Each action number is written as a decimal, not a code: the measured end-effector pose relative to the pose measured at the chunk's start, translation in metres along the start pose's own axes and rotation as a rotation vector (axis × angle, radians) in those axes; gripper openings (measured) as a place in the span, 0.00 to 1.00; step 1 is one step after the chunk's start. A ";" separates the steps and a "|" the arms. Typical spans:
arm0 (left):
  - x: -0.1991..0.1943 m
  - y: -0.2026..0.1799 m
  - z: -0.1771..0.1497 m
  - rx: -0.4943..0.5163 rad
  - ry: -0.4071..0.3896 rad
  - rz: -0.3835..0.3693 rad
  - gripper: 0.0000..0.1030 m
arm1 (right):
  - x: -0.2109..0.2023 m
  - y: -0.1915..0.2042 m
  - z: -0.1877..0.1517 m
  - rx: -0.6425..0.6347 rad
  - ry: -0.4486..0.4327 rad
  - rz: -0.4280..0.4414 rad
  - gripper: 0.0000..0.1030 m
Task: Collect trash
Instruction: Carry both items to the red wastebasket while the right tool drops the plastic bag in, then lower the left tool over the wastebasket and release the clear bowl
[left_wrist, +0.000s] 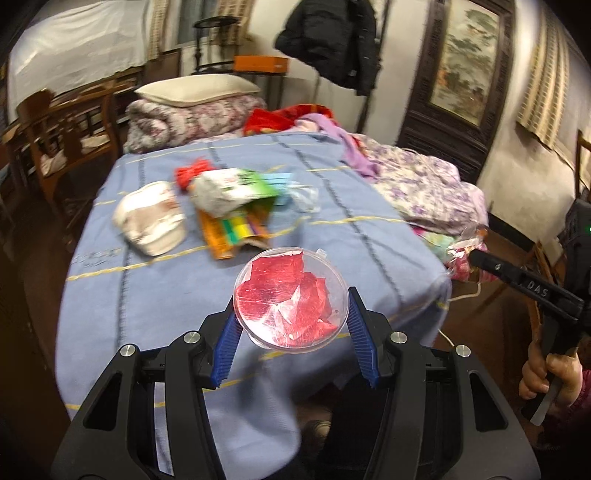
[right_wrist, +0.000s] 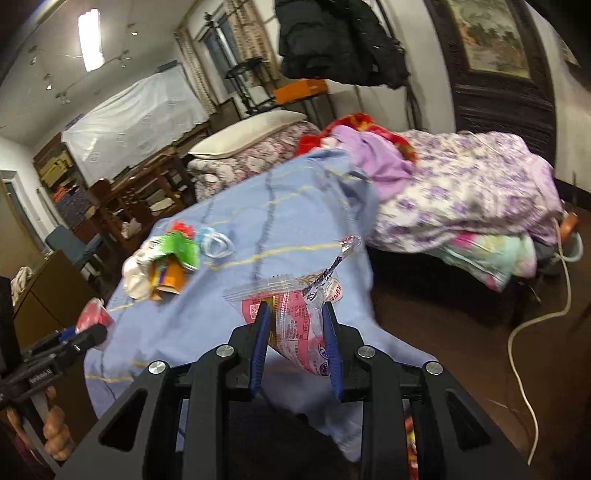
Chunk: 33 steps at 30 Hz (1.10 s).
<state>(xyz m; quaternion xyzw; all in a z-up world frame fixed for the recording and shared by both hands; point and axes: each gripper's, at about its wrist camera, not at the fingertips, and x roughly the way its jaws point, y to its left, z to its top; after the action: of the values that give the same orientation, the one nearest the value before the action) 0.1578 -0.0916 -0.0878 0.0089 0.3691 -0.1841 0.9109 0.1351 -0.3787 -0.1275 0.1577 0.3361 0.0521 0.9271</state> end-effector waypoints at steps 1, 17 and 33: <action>0.002 -0.007 0.001 0.014 0.003 -0.013 0.52 | -0.002 -0.007 -0.003 0.009 0.005 -0.011 0.27; 0.046 -0.129 -0.004 0.229 0.104 -0.199 0.52 | -0.003 -0.162 -0.096 0.243 0.290 -0.217 0.28; 0.077 -0.190 -0.021 0.353 0.197 -0.248 0.52 | 0.033 -0.208 -0.135 0.395 0.430 -0.212 0.68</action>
<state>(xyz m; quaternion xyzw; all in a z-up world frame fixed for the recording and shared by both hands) 0.1292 -0.2911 -0.1320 0.1407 0.4164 -0.3544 0.8253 0.0725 -0.5338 -0.3136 0.2840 0.5427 -0.0791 0.7865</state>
